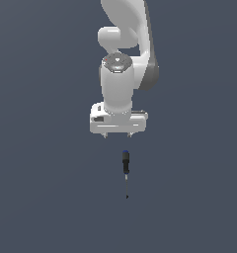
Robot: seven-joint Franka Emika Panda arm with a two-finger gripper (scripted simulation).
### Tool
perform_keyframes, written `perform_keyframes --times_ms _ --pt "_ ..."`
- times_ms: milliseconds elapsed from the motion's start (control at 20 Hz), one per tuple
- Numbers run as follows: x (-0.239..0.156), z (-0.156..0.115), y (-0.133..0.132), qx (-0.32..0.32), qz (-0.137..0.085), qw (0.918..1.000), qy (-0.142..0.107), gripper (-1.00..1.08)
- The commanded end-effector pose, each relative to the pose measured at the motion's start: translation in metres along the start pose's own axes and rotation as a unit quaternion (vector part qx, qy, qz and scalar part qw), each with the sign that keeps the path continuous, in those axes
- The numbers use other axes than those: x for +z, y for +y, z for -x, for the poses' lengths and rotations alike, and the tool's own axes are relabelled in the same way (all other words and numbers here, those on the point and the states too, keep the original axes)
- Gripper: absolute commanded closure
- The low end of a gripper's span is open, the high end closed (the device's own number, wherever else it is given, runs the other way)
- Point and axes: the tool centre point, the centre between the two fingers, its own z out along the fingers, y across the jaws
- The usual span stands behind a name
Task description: Pick up the object and move it to a goal position.
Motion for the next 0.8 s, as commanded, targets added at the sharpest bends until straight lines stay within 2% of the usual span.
perform_keyframes --times_ms 0,450,750 --pt "0.000 0.000 0.000 0.000 0.000 1.0000 0.000 -0.92" --pt "0.002 -0.001 -0.022 -0.021 0.008 0.9997 0.000 -0.92" --pt "0.003 -0.002 -0.022 -0.021 0.008 0.9997 0.000 -0.92"
